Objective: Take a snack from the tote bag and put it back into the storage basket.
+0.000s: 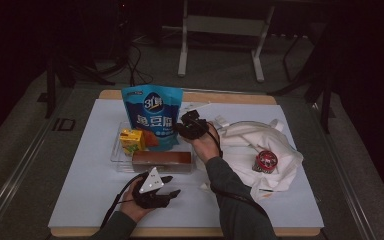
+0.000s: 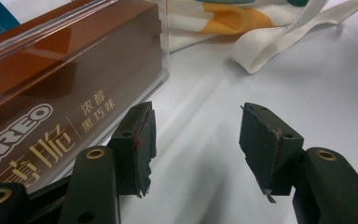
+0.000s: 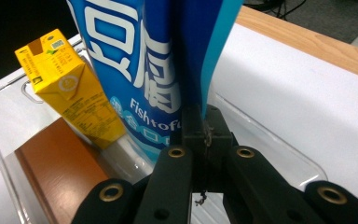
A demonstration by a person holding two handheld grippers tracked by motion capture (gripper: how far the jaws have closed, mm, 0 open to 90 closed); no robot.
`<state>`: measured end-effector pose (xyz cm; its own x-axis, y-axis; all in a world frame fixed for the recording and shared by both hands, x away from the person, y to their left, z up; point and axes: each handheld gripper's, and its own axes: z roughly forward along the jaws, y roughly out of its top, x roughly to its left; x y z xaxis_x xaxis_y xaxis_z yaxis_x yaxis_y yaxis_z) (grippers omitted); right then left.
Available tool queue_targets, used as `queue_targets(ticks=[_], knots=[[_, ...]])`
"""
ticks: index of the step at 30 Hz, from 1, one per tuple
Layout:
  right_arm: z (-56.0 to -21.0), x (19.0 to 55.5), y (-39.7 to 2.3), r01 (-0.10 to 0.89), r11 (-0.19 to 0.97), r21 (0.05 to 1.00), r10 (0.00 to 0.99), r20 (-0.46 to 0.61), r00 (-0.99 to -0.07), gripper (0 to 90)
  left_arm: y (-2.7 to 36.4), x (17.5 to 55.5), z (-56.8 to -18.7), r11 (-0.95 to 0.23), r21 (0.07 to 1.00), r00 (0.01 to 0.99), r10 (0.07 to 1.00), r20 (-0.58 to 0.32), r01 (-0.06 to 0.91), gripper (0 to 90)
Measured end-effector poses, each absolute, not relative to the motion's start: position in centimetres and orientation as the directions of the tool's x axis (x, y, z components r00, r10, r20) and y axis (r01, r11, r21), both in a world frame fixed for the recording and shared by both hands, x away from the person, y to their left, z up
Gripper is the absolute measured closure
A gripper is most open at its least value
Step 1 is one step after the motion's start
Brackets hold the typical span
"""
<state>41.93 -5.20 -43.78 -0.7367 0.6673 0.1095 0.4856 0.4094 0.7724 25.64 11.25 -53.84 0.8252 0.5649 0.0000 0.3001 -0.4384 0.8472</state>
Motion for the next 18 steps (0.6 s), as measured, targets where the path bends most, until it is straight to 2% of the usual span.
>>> queue_targets(ticks=[18], knots=[[-43.89, 42.15, -5.47, 0.482, 0.432, 0.762, 0.671, 0.086, -0.736, 89.3, 11.3, 25.7, -53.84, -0.434, 0.847, 0.825, 0.565, -0.008, 0.306, 45.1]])
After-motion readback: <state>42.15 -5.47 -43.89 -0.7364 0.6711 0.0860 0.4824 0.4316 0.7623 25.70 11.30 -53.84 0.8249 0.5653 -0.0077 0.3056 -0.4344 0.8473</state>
